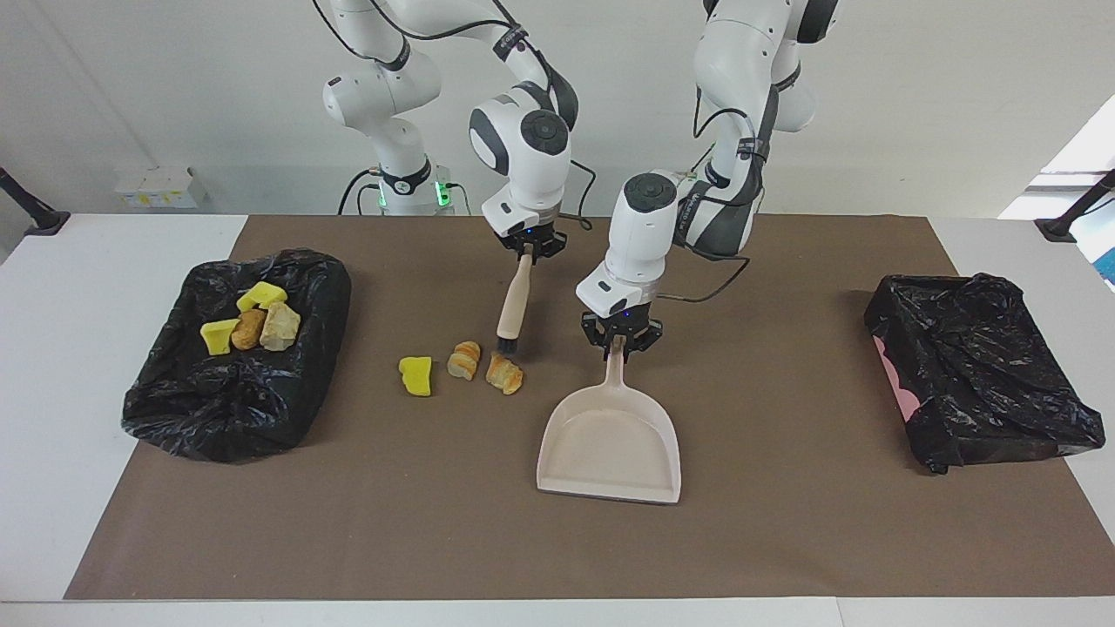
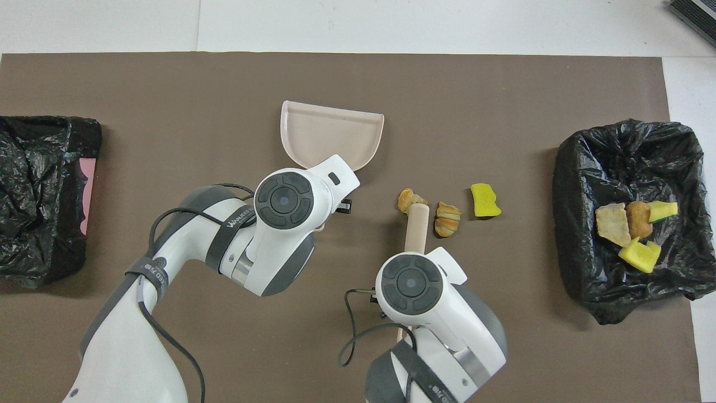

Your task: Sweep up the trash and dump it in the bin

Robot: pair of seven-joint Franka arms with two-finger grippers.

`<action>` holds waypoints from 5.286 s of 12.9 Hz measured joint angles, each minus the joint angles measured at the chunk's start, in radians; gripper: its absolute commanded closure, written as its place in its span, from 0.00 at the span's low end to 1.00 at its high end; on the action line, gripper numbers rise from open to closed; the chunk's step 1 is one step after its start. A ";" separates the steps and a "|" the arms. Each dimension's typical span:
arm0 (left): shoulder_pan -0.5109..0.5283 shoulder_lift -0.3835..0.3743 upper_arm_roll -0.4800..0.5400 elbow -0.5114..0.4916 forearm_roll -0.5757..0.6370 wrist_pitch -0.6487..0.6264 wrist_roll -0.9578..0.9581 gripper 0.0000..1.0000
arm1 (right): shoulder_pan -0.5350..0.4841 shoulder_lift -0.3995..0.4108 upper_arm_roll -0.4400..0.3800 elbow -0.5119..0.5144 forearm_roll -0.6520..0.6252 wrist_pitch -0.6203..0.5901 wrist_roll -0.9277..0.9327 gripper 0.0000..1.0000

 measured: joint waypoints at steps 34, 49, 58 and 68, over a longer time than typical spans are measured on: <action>0.075 -0.180 0.007 -0.200 0.007 -0.215 1.299 1.00 | -0.111 0.156 0.014 0.153 0.249 -0.066 -0.566 1.00; 0.473 -0.328 0.019 -0.164 0.007 -0.255 1.819 1.00 | 0.150 0.050 0.035 0.144 0.221 -0.152 -0.194 1.00; 0.983 -0.322 0.024 0.002 -0.090 -0.375 2.113 1.00 | 0.267 0.109 0.035 0.062 0.228 0.045 -0.066 1.00; 1.196 -0.197 0.024 0.255 0.026 -0.485 2.123 1.00 | 0.280 0.130 0.027 0.100 0.231 0.051 -0.043 0.00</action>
